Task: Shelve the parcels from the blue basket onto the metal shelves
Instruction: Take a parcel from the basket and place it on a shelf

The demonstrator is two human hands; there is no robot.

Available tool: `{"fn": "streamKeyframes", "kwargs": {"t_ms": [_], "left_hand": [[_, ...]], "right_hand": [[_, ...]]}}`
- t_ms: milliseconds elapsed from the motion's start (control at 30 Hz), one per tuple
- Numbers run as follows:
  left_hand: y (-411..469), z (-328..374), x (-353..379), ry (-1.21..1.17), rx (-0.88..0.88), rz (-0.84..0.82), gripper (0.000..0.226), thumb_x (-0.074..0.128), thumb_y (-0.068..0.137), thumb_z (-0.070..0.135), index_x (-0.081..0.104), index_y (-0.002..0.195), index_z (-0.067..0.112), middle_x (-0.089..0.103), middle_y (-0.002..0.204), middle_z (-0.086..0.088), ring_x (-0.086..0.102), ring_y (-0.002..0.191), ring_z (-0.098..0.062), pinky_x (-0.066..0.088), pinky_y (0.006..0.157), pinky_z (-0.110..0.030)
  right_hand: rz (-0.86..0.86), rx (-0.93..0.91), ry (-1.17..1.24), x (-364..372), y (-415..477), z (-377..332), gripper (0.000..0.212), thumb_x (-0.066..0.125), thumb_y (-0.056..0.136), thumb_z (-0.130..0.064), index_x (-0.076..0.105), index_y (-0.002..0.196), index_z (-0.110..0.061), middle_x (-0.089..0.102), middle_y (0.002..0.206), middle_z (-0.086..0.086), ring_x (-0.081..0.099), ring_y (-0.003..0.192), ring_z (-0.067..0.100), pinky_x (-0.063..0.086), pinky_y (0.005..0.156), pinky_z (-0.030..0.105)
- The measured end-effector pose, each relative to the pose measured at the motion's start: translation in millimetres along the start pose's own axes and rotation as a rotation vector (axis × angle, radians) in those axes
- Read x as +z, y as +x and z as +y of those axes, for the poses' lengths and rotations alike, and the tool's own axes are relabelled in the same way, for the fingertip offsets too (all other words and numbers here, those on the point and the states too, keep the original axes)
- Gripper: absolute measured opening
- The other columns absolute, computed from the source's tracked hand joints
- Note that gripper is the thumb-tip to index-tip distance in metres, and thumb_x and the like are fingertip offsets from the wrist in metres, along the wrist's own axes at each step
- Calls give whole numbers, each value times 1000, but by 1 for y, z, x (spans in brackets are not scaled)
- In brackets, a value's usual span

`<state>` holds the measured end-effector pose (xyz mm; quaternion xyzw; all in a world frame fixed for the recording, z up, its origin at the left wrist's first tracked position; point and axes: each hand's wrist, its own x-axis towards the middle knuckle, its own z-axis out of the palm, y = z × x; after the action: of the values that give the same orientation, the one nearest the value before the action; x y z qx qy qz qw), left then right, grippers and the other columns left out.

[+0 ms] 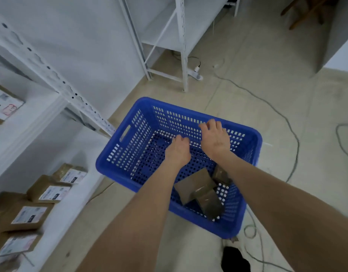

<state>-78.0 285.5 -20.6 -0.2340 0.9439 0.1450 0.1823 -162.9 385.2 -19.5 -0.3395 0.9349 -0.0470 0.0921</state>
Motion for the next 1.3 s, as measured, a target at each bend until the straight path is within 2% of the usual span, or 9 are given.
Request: {"fn": "streamKeyframes", "kwargs": {"t_ms": [233, 367, 533, 667, 833, 933, 1067, 1200, 1300], "left_hand": [[56, -8, 90, -291, -382, -258, 46, 50, 97, 21, 34, 138, 5, 36, 141, -18, 53, 112, -31, 48, 83, -39], [88, -36, 161, -470, -639, -336, 29, 48, 97, 16, 45, 120, -1, 58, 110, -16, 50, 67, -17, 36, 48, -26], [121, -68, 241, -603, -827, -381, 18, 48, 98, 17, 56, 107, 4, 53, 75, -6, 44, 56, -14, 31, 43, -23], [131, -82, 277, -670, -876, -465, 37, 41, 101, 28, 47, 126, 2, 50, 83, -5, 40, 58, -13, 34, 47, -22], [140, -89, 283, -832, -997, -491, 24, 40, 101, 24, 45, 81, 13, 39, 73, -4, 37, 59, -13, 30, 50, -22], [140, -103, 279, -992, -1086, -398, 28, 59, 82, 36, 50, 94, 12, 56, 97, -7, 58, 87, -21, 52, 79, -30], [130, -120, 232, -1148, -1083, -172, 63, 67, 79, 43, 52, 129, 7, 54, 131, -14, 55, 99, -20, 48, 99, -38], [100, -131, 153, -1148, -1164, 69, 72, 64, 84, 41, 38, 140, 6, 42, 138, -15, 54, 111, -29, 51, 88, -36], [66, -128, 92, -1099, -1086, 284, 57, 65, 85, 39, 45, 127, 6, 51, 123, -14, 58, 94, -27, 48, 65, -33]], "right_hand": [[-342, 27, 150, 106, 29, 25, 49, 57, 94, -15, 36, 138, -14, 33, 137, 12, 33, 129, 32, 48, 94, 40], [-596, 195, 346, 194, 45, 34, 56, 57, 95, -18, 28, 143, -14, 25, 146, 16, 36, 130, 36, 46, 98, 44], [-740, 455, 469, 280, 60, 36, 66, 57, 95, -23, 19, 147, -11, 17, 151, 20, 34, 133, 40, 40, 106, 47], [-749, 571, 500, 316, 66, 30, 74, 56, 94, -30, 11, 150, -15, 21, 150, 20, 34, 133, 39, 38, 107, 47], [-755, 634, 430, 327, 75, 27, 72, 58, 94, -38, 18, 147, -10, 19, 151, 19, 26, 136, 39, 33, 107, 41], [-750, 635, 480, 321, 81, 24, 71, 55, 94, -40, 20, 148, -9, 18, 152, 18, 25, 137, 40, 30, 109, 42], [-665, 644, 642, 290, 95, 8, 67, 54, 95, -42, 28, 148, -9, 16, 152, 15, 31, 134, 38, 38, 107, 45], [-548, 620, 792, 226, 102, -18, 59, 52, 97, -37, 35, 145, -7, 24, 149, 16, 49, 120, 35, 48, 95, 42], [-430, 619, 955, 171, 97, -40, 56, 53, 97, -35, 40, 141, -4, 45, 137, 16, 58, 103, 31, 52, 78, 38]]}}
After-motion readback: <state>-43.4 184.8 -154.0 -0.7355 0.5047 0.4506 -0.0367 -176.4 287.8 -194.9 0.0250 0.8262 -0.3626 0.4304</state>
